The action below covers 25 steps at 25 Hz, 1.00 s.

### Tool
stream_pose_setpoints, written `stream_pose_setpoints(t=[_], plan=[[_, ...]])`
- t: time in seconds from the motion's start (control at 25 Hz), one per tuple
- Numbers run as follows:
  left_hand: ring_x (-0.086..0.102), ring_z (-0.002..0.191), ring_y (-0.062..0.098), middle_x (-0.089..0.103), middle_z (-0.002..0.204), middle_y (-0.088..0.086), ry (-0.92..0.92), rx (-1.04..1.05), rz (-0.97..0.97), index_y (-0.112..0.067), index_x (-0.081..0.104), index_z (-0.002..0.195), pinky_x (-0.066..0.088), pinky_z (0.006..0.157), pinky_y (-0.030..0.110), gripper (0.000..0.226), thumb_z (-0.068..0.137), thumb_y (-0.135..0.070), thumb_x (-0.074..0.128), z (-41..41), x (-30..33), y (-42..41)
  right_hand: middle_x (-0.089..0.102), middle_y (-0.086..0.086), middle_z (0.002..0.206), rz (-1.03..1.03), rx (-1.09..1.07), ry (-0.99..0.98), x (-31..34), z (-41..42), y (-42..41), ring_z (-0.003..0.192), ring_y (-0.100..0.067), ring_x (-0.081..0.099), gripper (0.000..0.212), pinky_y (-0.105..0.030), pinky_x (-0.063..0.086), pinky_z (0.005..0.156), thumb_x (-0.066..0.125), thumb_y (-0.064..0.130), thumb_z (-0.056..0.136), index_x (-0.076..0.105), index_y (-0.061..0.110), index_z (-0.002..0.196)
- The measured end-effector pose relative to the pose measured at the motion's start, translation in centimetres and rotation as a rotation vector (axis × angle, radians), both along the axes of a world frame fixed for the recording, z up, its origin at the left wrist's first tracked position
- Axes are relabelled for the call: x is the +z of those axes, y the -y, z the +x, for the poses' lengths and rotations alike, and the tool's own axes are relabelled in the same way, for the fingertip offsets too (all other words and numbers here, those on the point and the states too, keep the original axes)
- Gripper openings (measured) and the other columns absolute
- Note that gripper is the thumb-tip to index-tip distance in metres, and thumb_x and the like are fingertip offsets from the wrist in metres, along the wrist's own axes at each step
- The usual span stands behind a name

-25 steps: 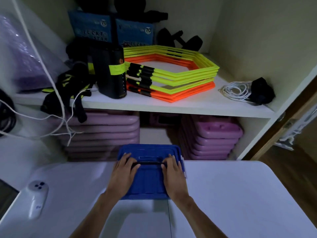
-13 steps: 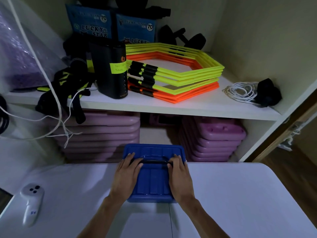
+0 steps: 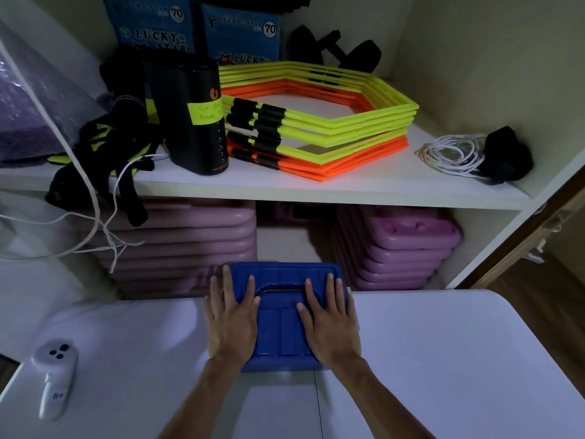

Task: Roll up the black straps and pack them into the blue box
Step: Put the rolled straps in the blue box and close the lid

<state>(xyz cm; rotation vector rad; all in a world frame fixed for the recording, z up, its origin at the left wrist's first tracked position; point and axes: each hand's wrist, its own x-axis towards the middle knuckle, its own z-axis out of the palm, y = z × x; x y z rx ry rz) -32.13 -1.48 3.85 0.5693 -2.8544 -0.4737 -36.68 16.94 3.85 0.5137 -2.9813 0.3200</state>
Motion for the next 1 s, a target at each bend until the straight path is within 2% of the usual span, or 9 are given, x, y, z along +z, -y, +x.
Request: stream_pose_setpoints(t=[0.08, 0.16, 0.28, 0.36, 0.44, 0.56, 0.72, 0.88, 1.0], plan=[[0.005, 0.146, 0.04, 0.0, 0.16, 0.019, 0.024, 0.102, 0.19, -0.026, 0.002, 0.152, 0.016, 0.116, 0.055, 0.074, 0.093, -0.061, 0.03, -0.3, -0.4, 0.7, 0.0, -0.016, 0.163, 0.017, 0.005, 0.034, 0.0, 0.0, 0.0, 0.15, -0.031, -0.007, 0.073, -0.043, -0.007, 0.117, -0.014, 0.063, 0.092, 0.004, 0.032, 0.155], [0.014, 0.146, 0.036, 0.006, 0.16, 0.016, 0.102, 0.281, 0.629, -0.021, -0.009, 0.151, 0.021, 0.117, 0.053, 0.115, 0.072, -0.076, 0.055, -0.5, -0.9, 2.3, 0.002, -0.016, 0.163, 0.019, 0.003, 0.017, 0.0, 0.2, 0.0, 0.15, -0.031, -0.005, 0.07, -0.044, -0.006, 0.117, -0.013, 0.061, 0.093, 0.004, 0.032, 0.155], [0.057, 0.118, 0.031, 0.051, 0.137, 0.013, 0.145, 0.379, 1.118, -0.009, 0.023, 0.147, 0.051, 0.096, 0.045, 0.133, 0.046, -0.079, 0.074, -0.2, -0.6, 3.3, 0.002, -0.016, 0.163, 0.029, 0.001, 0.031, 0.1, 0.1, 0.0, 0.15, -0.031, -0.006, 0.067, -0.043, -0.007, 0.117, -0.011, 0.059, 0.095, 0.002, 0.032, 0.155], [0.068, 0.089, 0.024, 0.069, 0.108, 0.011, 0.039, 0.361, 1.052, -0.009, 0.058, 0.121, 0.06, 0.077, 0.04, 0.094, 0.051, -0.07, 0.077, -0.1, 0.0, 2.7, 0.0, -0.015, 0.163, 0.038, 0.007, 0.044, 0.0, 0.2, -0.1, 0.15, -0.031, -0.008, 0.065, -0.043, -0.008, 0.118, -0.007, 0.058, 0.095, 0.001, 0.032, 0.155], [0.066, 0.077, 0.022, 0.071, 0.097, 0.008, -0.087, 0.322, 0.813, -0.012, 0.06, 0.116, 0.059, 0.066, 0.038, 0.069, 0.069, -0.061, 0.07, 0.0, 0.6, 1.5, -0.001, -0.015, 0.163, 0.034, 0.003, 0.052, 0.2, 0.1, -0.2, 0.15, -0.03, -0.008, 0.065, -0.042, -0.007, 0.12, -0.004, 0.058, 0.095, 0.0, 0.033, 0.155], [0.06, 0.105, 0.035, 0.057, 0.127, 0.017, -0.065, 0.194, 0.462, -0.013, 0.027, 0.147, 0.053, 0.08, 0.043, 0.071, 0.091, -0.051, 0.049, 0.2, 0.8, 0.2, -0.007, -0.011, 0.163, -0.005, 0.002, 0.065, 0.4, 0.0, -0.2, 0.15, -0.029, -0.009, 0.066, -0.045, -0.002, 0.123, 0.002, 0.062, 0.094, 0.002, 0.034, 0.155], [0.018, 0.145, 0.036, 0.013, 0.158, 0.022, 0.106, 0.125, 0.24, -0.015, 0.008, 0.153, 0.031, 0.113, 0.045, 0.065, 0.099, -0.045, 0.029, 0.0, 0.4, -0.2, -0.017, -0.012, 0.162, -0.159, -0.194, 0.154, 1.1, 0.0, -0.5, 0.149, -0.032, -0.013, 0.093, -0.053, 0.0, 0.119, 0.031, 0.08, 0.084, -0.006, 0.032, 0.154], [0.012, 0.147, 0.035, 0.004, 0.16, 0.021, 0.087, 0.11, 0.201, -0.02, 0.009, 0.153, 0.03, 0.113, 0.045, 0.059, 0.101, -0.042, 0.026, 0.2, 0.5, -0.5, 0.02, -0.018, 0.156, -0.389, -0.459, 0.478, 2.8, -0.3, -0.7, 0.137, -0.041, 0.033, 0.127, -0.054, 0.035, 0.106, 0.057, 0.087, 0.061, -0.008, 0.029, 0.153], [0.018, 0.145, 0.035, 0.002, 0.16, 0.019, 0.072, 0.096, 0.193, -0.025, 0.004, 0.153, 0.035, 0.111, 0.046, 0.06, 0.1, -0.044, 0.026, 0.3, 0.6, -0.6, 0.041, -0.015, 0.139, -0.37, -0.425, 0.398, 3.3, -0.2, 0.0, 0.122, -0.035, 0.048, 0.12, -0.048, 0.047, 0.095, 0.065, 0.076, 0.068, 0.0, 0.023, 0.154]])
